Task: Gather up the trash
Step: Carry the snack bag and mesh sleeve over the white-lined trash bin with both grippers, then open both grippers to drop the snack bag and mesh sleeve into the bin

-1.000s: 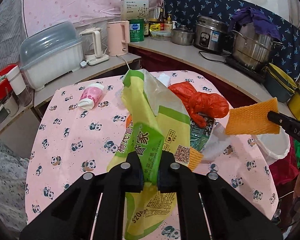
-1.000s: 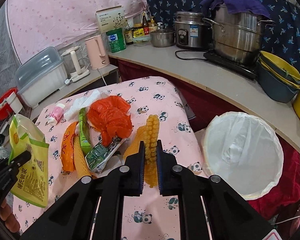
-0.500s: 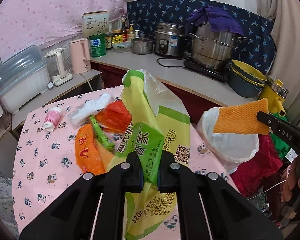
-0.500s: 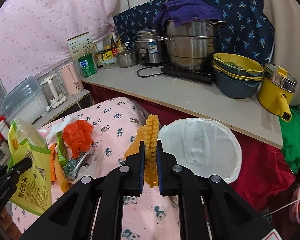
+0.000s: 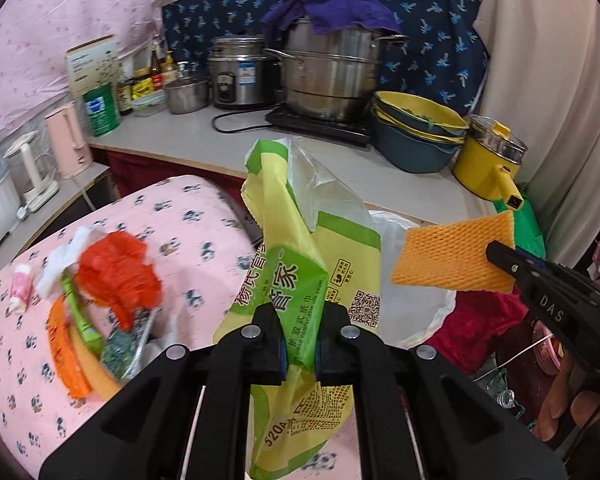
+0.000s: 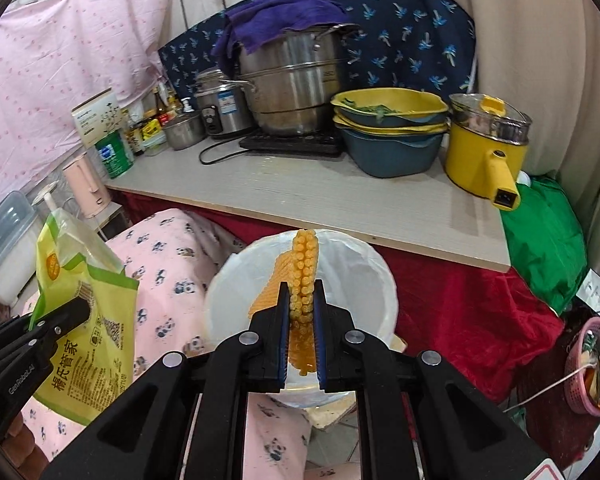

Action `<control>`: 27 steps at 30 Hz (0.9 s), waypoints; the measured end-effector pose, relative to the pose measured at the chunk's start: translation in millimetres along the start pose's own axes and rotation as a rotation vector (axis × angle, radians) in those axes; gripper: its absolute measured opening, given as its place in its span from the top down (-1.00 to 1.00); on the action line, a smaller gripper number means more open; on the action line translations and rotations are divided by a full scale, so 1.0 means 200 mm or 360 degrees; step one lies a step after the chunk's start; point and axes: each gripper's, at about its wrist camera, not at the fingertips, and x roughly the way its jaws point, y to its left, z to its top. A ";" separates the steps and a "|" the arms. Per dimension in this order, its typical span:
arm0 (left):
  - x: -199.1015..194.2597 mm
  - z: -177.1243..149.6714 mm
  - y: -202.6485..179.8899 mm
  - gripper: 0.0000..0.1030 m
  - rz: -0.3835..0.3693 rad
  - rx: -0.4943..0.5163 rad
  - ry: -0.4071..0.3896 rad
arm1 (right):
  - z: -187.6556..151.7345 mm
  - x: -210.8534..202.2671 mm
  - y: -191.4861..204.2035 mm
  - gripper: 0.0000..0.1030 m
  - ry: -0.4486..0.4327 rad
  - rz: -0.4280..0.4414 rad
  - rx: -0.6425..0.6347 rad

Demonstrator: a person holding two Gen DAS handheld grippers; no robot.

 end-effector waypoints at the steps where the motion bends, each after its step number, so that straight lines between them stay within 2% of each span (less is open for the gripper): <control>1: 0.03 0.01 -0.03 0.85 -0.0015 0.0012 0.0008 | 0.00 0.01 -0.02 0.80 0.0006 -0.0011 0.0013; 6: 0.18 0.05 -0.14 0.84 -0.0074 0.0065 0.0063 | -0.01 0.08 -0.11 0.80 0.0031 -0.0055 0.0054; 13: 0.39 0.09 -0.20 0.84 -0.0136 0.0085 0.0133 | -0.01 0.18 -0.17 0.80 0.0068 -0.0094 0.0089; 20: 0.50 0.14 -0.20 0.76 -0.0155 0.0058 0.0119 | 0.00 0.27 -0.18 0.80 0.0110 -0.0112 0.0093; 23: 0.51 0.16 -0.20 0.41 -0.0147 0.0049 0.0083 | 0.00 0.30 -0.17 0.77 0.0124 -0.0113 0.0090; 25: 0.51 0.16 -0.19 0.05 -0.0142 0.0041 0.0053 | 0.00 0.32 -0.16 0.77 0.0126 -0.0109 0.0086; 27: 0.49 0.17 -0.18 -0.12 -0.0136 0.0028 0.0027 | 0.00 0.33 -0.14 0.73 0.0120 -0.0110 0.0078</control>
